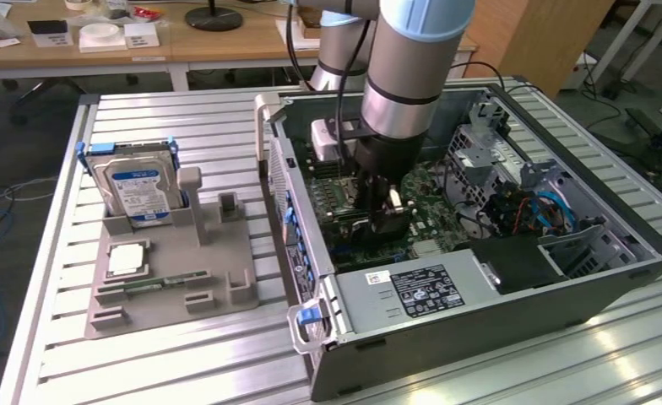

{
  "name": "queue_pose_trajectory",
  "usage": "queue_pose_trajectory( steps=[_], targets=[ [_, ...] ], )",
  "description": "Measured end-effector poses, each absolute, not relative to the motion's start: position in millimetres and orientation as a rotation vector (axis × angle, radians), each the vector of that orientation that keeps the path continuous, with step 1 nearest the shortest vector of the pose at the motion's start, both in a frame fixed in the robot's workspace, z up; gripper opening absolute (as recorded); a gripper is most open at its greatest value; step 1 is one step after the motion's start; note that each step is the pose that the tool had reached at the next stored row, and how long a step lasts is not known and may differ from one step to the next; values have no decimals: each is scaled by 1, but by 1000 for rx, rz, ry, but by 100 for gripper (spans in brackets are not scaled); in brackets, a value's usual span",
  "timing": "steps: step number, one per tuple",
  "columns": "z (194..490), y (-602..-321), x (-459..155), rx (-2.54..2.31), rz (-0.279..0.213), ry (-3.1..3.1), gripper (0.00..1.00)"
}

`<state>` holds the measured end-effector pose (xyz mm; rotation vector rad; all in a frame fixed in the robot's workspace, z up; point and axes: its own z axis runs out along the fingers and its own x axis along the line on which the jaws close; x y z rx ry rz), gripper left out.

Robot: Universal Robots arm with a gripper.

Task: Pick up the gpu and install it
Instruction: 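Insert the gpu into the slot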

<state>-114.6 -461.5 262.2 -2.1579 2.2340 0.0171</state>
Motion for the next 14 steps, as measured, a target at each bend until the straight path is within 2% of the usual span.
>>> queue_pose_trajectory(
  steps=[14],
  targets=[
    [308, -462, -115, -2158, 17, 2234, 58]
  ],
)
